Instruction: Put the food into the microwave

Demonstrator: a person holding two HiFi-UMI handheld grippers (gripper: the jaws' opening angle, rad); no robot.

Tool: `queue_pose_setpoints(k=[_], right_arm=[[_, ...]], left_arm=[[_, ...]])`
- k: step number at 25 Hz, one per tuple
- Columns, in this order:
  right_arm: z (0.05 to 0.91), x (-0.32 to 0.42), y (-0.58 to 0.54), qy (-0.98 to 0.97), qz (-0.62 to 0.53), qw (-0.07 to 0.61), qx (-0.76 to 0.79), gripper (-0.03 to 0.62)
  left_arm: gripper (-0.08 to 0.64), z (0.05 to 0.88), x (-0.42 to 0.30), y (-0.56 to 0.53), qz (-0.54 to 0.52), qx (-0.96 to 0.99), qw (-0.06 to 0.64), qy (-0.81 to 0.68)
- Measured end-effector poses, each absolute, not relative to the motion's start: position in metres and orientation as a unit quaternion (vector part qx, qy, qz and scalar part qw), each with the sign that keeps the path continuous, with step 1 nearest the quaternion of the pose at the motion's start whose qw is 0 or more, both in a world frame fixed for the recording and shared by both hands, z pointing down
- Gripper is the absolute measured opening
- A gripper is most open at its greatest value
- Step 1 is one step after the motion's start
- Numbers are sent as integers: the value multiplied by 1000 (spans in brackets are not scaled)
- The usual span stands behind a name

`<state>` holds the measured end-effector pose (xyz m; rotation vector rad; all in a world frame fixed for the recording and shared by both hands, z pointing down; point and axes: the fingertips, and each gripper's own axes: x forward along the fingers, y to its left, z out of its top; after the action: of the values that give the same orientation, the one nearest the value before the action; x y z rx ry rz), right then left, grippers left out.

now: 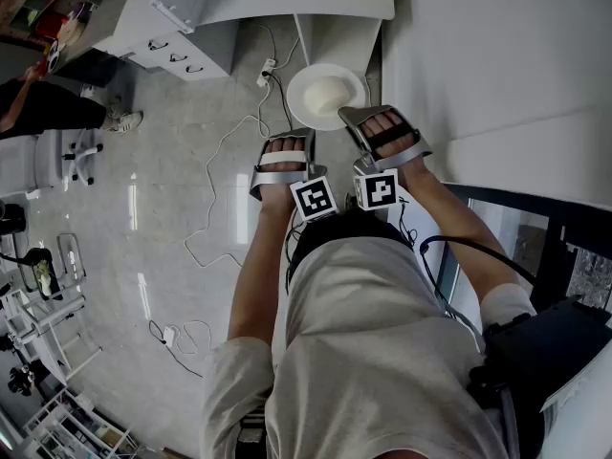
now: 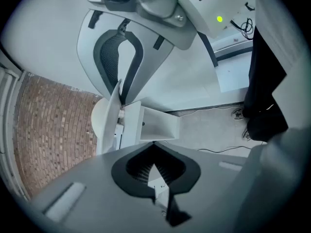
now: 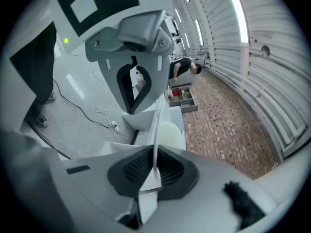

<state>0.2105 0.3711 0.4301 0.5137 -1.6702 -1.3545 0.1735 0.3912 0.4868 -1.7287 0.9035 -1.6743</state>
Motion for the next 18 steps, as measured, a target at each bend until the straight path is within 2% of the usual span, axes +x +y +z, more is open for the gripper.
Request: queue_pose_setpoints(k=[18], right_arm=[[425,183,369,-681,-548,437,213,26]], left_arm=[[6,494,149,392,-623,-656,265,334]])
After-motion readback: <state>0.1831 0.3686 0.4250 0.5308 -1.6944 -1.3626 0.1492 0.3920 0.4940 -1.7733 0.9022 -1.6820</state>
